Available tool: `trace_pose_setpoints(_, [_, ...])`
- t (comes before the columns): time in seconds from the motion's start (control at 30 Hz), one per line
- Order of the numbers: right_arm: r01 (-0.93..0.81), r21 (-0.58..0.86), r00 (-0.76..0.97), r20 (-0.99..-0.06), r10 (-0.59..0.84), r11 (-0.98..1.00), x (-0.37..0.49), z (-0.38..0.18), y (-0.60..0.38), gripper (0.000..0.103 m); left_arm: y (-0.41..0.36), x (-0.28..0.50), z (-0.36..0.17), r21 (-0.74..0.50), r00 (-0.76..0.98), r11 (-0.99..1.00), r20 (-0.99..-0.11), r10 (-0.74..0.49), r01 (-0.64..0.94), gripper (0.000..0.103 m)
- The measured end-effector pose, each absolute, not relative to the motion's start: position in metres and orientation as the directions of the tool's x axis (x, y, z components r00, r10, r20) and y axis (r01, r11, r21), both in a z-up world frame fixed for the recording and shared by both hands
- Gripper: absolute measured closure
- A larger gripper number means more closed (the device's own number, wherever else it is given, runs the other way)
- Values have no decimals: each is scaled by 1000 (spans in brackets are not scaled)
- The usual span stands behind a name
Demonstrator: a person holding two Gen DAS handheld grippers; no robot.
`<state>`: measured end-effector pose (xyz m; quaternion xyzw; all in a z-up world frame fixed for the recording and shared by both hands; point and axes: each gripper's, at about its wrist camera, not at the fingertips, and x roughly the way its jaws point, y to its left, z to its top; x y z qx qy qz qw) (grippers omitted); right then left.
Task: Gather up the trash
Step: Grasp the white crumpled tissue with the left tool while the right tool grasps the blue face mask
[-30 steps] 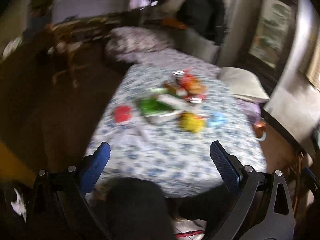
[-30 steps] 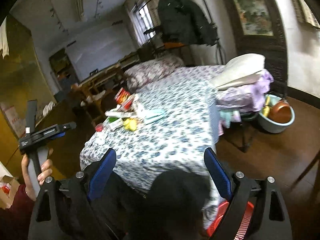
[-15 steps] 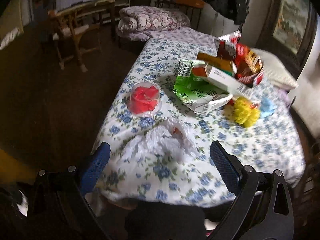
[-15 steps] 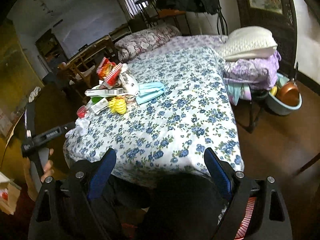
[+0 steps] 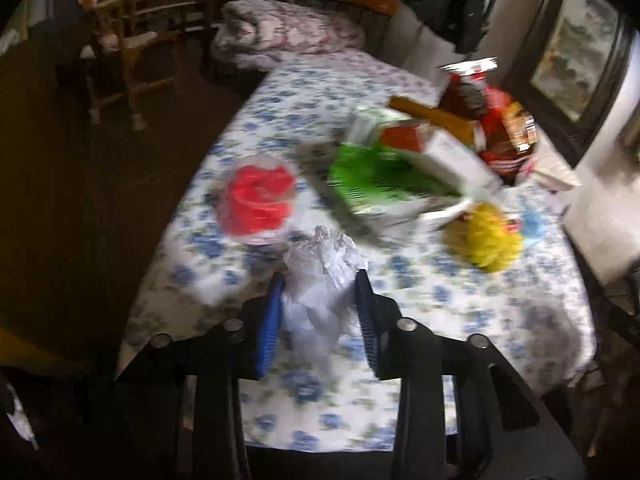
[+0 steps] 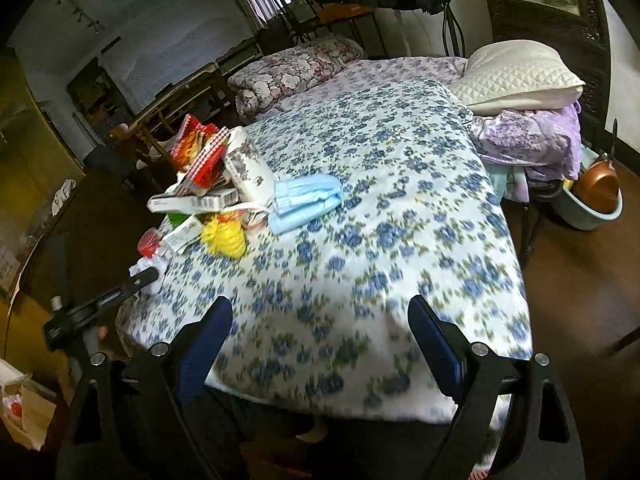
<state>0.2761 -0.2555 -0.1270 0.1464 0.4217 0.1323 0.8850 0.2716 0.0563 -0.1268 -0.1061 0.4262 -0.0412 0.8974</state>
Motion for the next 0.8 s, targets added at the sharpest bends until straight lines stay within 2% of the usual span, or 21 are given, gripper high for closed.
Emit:
trace_pose_setpoints(0.23, [-100,364,623,-702,343,926,323,-130,-243,15,33,273,-118,-228,640,972,-740,-205,48,68])
trace_pose_setpoints(0.7, [-37,420,601,-716,356,907,388,-155,-230,16,21,287,-127,-195,623,977,-754,-208,91,68])
trace_pose_setpoints(0.77, [-42,412,614,-708,349,910,390,-157,-227,28,20,289,-128,-194,620,977,-756,-208,90,68])
trace_pose_setpoints(0.8, [-59,408,615,-704,356,911,390,-158,-226,54,20,289,-128,-195,620,977,-757,-207,89,68])
